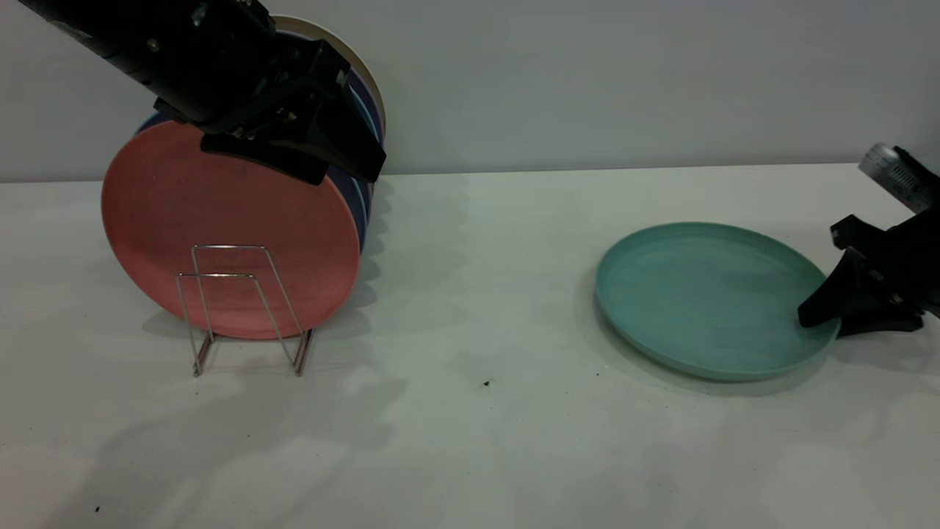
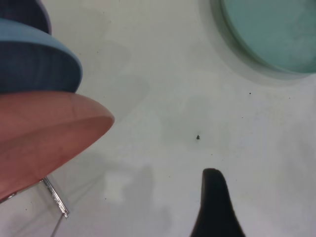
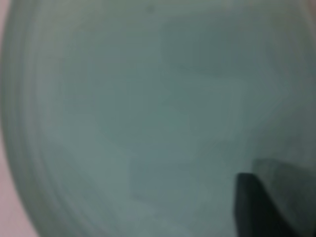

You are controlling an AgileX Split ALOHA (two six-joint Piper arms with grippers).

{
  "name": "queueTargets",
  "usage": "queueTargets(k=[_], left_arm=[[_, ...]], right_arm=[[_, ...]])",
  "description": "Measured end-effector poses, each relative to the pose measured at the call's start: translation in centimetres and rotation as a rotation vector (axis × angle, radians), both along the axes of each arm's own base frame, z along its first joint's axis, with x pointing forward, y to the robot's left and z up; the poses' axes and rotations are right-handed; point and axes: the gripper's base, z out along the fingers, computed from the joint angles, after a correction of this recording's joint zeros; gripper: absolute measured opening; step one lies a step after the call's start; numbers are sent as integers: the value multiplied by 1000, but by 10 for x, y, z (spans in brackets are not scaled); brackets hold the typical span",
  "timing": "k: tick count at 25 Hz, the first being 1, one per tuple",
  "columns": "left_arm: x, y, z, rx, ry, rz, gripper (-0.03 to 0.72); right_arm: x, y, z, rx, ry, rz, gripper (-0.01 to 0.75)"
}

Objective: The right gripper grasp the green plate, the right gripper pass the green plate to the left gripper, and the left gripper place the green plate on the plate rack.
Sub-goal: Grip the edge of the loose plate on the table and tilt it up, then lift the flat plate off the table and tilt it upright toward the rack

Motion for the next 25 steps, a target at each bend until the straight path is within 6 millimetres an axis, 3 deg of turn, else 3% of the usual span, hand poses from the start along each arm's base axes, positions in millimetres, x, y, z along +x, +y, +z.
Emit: queueTargets(k=[1, 4, 13, 17, 25], left_arm=[[0, 0, 0, -1, 0, 1, 532], [1, -1, -2, -11, 11, 9, 532], [9, -6, -32, -69, 113, 96, 532], [12, -9, -45, -108, 163, 142, 532], [12, -35, -63, -188, 160, 147, 532]], right_arm=[[1, 2, 0, -9, -8, 7, 85], [4, 14, 1, -17, -47, 54, 18], [3, 81, 9, 101, -111, 288, 12], [1, 92, 19, 166, -134, 330, 13], [0, 106, 38, 250, -178, 396, 13]])
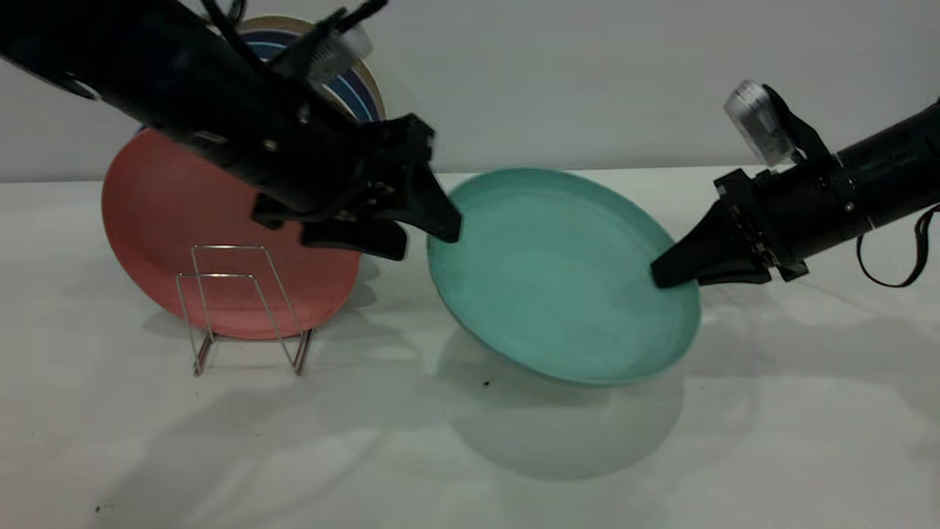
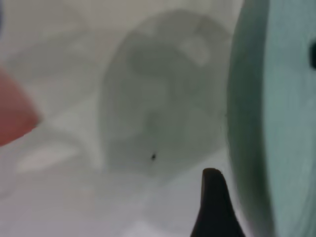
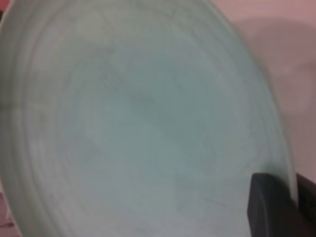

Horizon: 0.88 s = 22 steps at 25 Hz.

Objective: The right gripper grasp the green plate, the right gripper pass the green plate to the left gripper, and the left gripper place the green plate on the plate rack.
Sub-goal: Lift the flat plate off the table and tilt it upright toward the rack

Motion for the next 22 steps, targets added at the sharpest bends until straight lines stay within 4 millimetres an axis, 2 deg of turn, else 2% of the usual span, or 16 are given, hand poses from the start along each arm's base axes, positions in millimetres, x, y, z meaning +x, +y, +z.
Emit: queueTargets(k=[3, 5, 11, 14, 17, 19, 22], left_arm=[[1, -6, -2, -15, -21, 19, 497], [2, -7, -2, -31, -20, 40, 428], [3, -7, -5, -32, -17, 54, 107], [4, -7, -5, -26, -33, 43, 94], [4, -7, -4, -19, -51, 18, 94], [3, -7, -5, -16, -55, 1, 94], [3, -7, -5, -7, -67, -11, 94]], right_arm=[[-2, 6, 4, 33, -9, 33, 13], [-3, 10, 5, 46, -16, 58, 13], [-4, 20, 8, 67, -29, 80, 13], [-4, 21, 8, 67, -34, 83, 33], [-3, 22, 10, 80, -38, 66, 109], [-1, 23, 17, 96, -51, 47, 206], [4, 17, 37, 97, -101, 26, 373]])
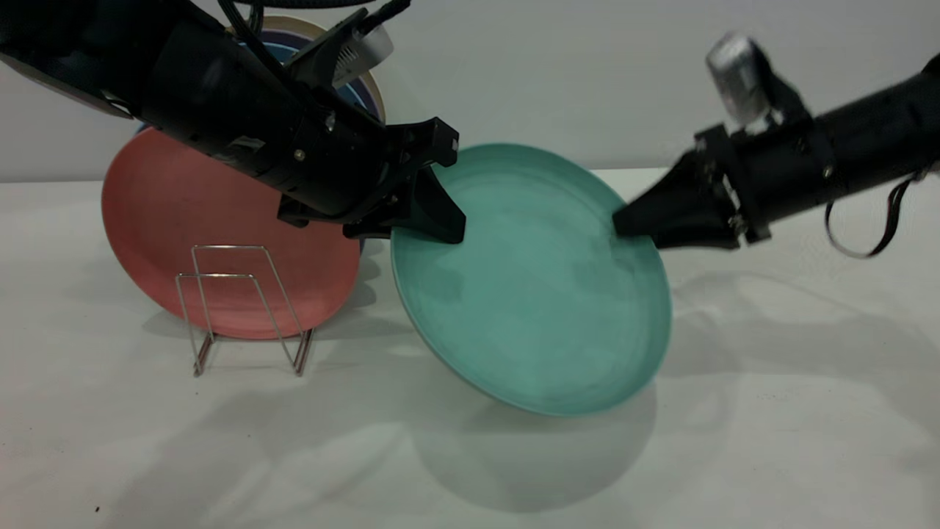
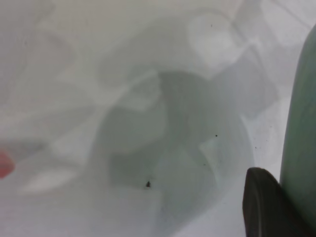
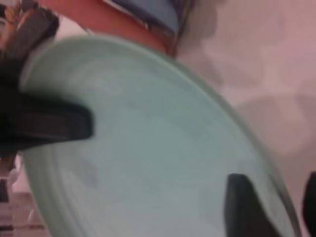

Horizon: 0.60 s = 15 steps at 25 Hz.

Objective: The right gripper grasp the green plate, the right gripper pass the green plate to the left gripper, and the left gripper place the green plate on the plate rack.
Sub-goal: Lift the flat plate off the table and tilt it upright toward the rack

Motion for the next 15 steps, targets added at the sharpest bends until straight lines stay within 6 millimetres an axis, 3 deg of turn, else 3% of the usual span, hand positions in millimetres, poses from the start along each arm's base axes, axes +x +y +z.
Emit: queueTargets(k=[4, 6, 9, 12, 15], left_arm=[[0, 0, 0, 14, -26, -34, 94], [0, 0, 0, 28, -51, -64, 94], [0, 5, 14, 86, -172, -172, 94], [1, 22, 51, 153, -354, -288, 94], [-4, 52, 98, 214, -520, -358, 94]], right_arm=[[8, -21, 40, -28, -106, -84, 559], [8, -33, 65, -21, -163, -109, 597], [-3, -44, 110, 12, -228, -79, 590], [-23, -44, 152, 5, -250, -12, 535], [-45, -43, 187, -46, -258, 6, 470]])
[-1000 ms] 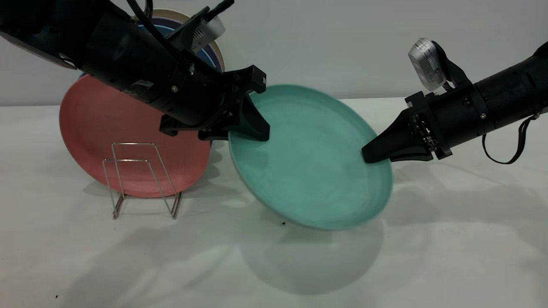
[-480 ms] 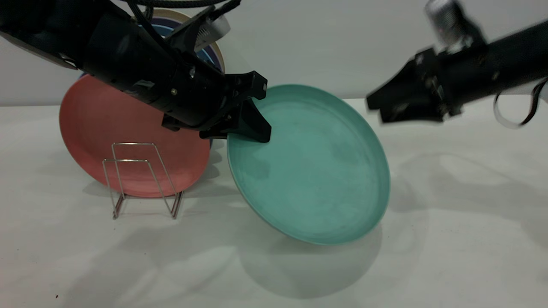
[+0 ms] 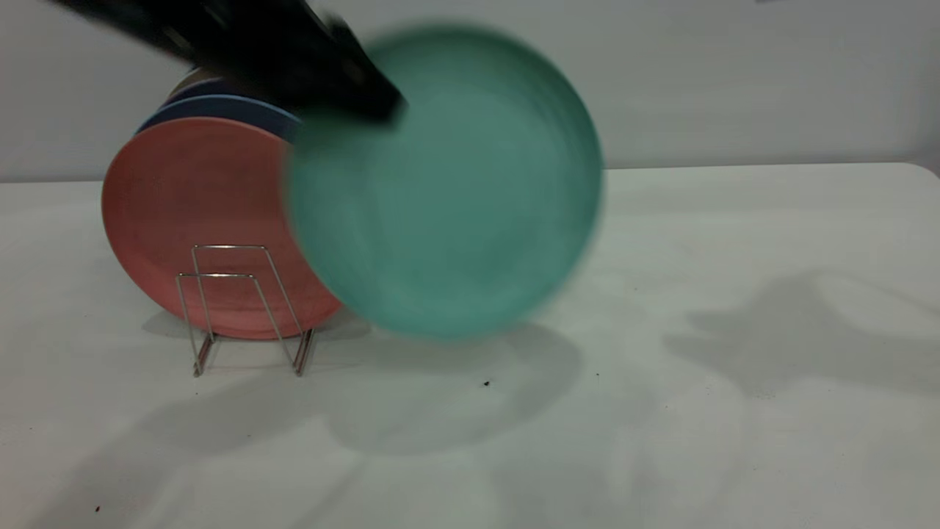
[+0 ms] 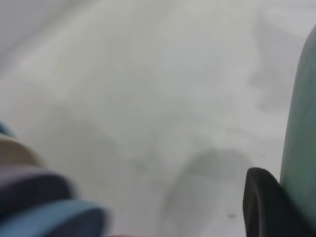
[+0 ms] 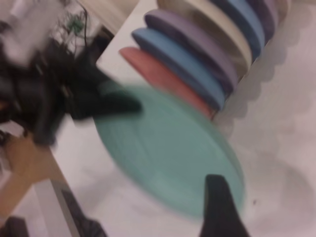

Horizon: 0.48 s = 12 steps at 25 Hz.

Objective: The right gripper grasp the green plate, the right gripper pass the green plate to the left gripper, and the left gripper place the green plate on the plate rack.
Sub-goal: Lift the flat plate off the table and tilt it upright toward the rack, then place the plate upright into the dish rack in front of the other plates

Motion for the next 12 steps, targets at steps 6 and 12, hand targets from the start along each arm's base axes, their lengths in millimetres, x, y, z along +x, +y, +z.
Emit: queueTargets(k=[6, 12], left_arm=[[-21, 68, 54, 157, -192, -105, 94], [-28, 112, 68, 363, -370, -202, 94]], right_arm=[[-63, 3, 54, -117, -74, 11, 429], [-127, 10, 54, -144, -56, 13, 429]])
